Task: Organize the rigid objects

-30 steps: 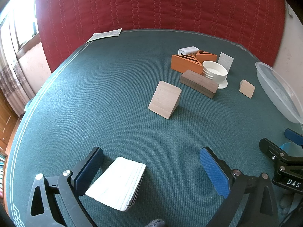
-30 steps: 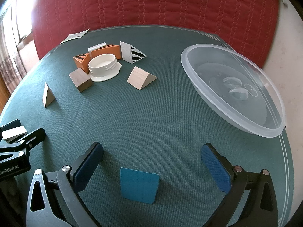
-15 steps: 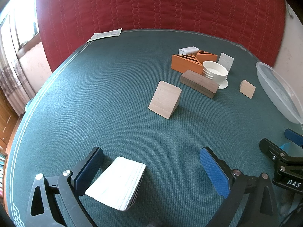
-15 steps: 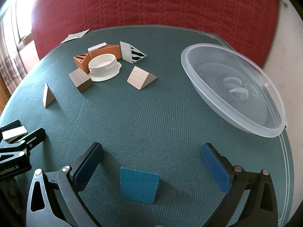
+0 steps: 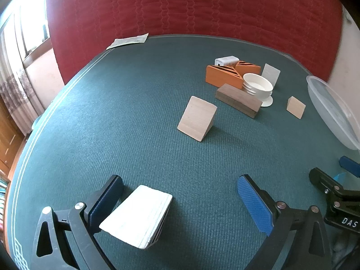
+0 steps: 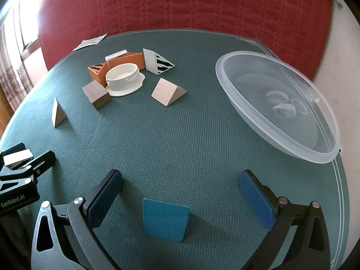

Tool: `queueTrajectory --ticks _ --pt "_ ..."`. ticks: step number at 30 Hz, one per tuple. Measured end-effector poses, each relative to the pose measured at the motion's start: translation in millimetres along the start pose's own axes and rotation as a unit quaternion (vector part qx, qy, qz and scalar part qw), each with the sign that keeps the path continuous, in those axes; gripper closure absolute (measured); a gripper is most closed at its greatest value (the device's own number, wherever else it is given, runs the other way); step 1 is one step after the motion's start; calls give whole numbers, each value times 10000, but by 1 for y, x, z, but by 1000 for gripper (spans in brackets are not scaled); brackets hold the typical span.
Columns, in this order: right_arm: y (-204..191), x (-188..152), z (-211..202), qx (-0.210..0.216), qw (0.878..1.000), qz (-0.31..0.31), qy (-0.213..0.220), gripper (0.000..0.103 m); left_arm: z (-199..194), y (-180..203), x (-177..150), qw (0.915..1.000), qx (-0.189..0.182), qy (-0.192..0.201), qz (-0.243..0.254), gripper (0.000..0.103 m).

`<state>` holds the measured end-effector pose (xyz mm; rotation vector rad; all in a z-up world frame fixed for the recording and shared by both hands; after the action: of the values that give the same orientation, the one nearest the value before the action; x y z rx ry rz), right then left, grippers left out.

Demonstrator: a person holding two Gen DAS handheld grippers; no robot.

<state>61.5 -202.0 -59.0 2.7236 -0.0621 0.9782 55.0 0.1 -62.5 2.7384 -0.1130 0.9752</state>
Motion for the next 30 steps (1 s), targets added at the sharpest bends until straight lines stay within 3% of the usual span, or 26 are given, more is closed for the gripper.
queueTrajectory --ticks 6,16,23,30 --pt "1 -5 -4 102 9999 10 27 0 0 0 0 10000 1 -1 -1 0" --pt "9 -14 -21 937 9949 331 161 0 0 -1 0 10000 -27 3 -3 0" --pt "18 -25 -36 1120 9926 356 317 0 -8 0 -3 9996 -265 23 11 0" --pt "21 -30 -36 1060 9935 310 284 24 -31 -10 -15 9993 -319 185 -101 0"
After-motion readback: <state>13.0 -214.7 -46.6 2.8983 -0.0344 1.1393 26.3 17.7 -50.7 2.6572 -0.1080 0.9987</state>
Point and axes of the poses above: each gripper's, at about its wrist camera, not at the fingertips, and z roughly the way its jaws point, y to its right, x to its top, the point moved 8 cm from there along z, roughly the way its jaws point, and after that the axes turned 15 degrees about -x, right-handed, at the moved point
